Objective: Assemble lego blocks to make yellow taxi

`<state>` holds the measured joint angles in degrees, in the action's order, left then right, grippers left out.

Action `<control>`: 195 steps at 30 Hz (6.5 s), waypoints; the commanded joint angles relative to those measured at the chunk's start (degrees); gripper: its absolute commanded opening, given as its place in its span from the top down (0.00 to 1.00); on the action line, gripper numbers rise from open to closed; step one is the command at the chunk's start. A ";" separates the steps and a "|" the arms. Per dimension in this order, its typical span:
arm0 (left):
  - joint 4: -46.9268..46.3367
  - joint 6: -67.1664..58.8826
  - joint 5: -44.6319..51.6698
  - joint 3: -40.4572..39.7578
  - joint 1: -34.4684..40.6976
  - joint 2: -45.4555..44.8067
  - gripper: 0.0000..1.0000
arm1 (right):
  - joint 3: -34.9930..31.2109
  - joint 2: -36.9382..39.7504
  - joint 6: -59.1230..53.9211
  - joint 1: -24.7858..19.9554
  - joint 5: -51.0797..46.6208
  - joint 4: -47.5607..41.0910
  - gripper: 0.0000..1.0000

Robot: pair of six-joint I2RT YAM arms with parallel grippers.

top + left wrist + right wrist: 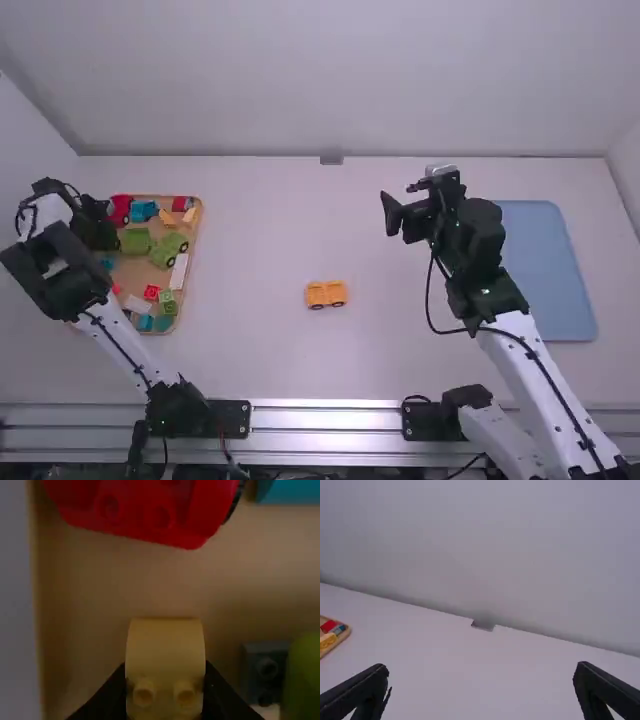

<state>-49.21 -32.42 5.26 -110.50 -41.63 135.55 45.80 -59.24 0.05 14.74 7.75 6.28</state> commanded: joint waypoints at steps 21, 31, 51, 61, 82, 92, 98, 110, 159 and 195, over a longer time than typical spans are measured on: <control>-8.79 37.24 -9.33 6.43 13.05 -26.93 0.98 | 2.23 -0.35 -0.26 -1.29 -0.09 -0.87 0.01; -11.56 65.07 -15.61 25.75 32.96 -39.10 0.98 | 2.23 -0.35 -0.61 -1.60 -0.09 -1.20 0.01; 13.49 114.25 1.88 44.61 56.57 -38.47 0.98 | 0.61 -0.35 -5.05 -1.68 -0.15 -0.72 0.01; 18.84 133.59 -3.65 51.01 61.83 -37.70 0.98 | 0.61 -3.39 -4.96 -1.57 -0.11 1.49 0.01; 23.74 151.75 -7.80 59.84 65.75 -36.83 0.98 | 0.61 -7.82 -3.89 -1.60 -0.09 5.40 0.01; 26.58 151.23 -7.45 62.27 65.70 -36.83 0.98 | 0.61 -7.82 -2.84 -1.62 -0.04 5.38 0.01; 27.36 151.03 -7.21 62.86 65.29 -36.83 0.63 | 0.61 -7.85 -2.84 -1.62 -0.04 5.31 0.01; 29.53 142.79 -5.88 61.55 64.37 -37.48 0.01 | 0.61 -7.82 -2.86 -1.57 -0.07 5.33 0.01; -1.07 -64.85 48.37 47.50 37.38 -44.06 0.01 | 0.61 -7.85 -0.09 -1.53 6.45 5.53 0.01; 53.07 -48.50 57.88 74.62 35.12 -23.12 0.31 | 0.61 -7.85 -0.46 2.60 7.48 5.75 0.01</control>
<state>3.79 -84.31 61.89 -36.36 -6.55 112.07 45.78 -66.85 -0.36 16.86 15.05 11.64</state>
